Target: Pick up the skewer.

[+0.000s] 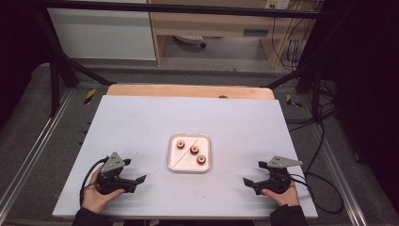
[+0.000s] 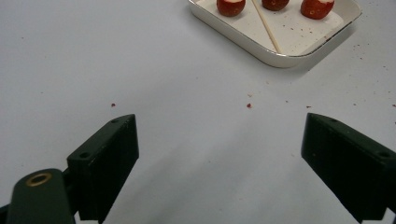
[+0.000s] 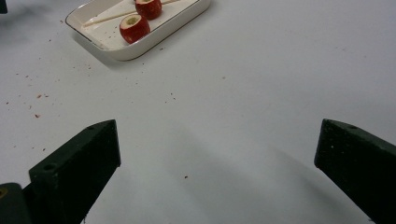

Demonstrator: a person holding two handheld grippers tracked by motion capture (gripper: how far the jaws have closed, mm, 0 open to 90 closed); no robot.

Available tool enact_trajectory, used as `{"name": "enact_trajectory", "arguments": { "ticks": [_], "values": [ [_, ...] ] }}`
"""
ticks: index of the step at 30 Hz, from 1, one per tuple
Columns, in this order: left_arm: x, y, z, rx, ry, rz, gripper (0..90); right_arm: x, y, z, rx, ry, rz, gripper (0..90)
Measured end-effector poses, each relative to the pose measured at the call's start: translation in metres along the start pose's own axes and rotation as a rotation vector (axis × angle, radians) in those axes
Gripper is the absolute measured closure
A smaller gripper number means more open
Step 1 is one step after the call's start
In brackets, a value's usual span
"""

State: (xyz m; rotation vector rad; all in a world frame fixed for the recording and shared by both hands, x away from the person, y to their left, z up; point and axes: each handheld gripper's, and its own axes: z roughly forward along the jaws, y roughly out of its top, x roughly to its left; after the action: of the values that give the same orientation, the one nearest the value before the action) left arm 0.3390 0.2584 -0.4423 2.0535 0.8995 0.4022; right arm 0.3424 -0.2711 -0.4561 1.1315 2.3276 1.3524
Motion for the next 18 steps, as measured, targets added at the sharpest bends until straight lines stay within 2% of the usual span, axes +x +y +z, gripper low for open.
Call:
{"name": "enact_trajectory", "arguments": {
  "ticks": [7, 18],
  "values": [
    [-0.005, 0.001, 0.002, 0.017, -0.010, 0.007, 11.5, 0.000, 0.000, 0.000, 0.000, 0.001, 0.008, 0.9],
    [-0.013, 0.007, 0.004, 0.017, -0.012, 0.014, 11.8, 0.000, -0.001, 0.003, 0.021, -0.007, 0.005, 0.6]
  ]
}}
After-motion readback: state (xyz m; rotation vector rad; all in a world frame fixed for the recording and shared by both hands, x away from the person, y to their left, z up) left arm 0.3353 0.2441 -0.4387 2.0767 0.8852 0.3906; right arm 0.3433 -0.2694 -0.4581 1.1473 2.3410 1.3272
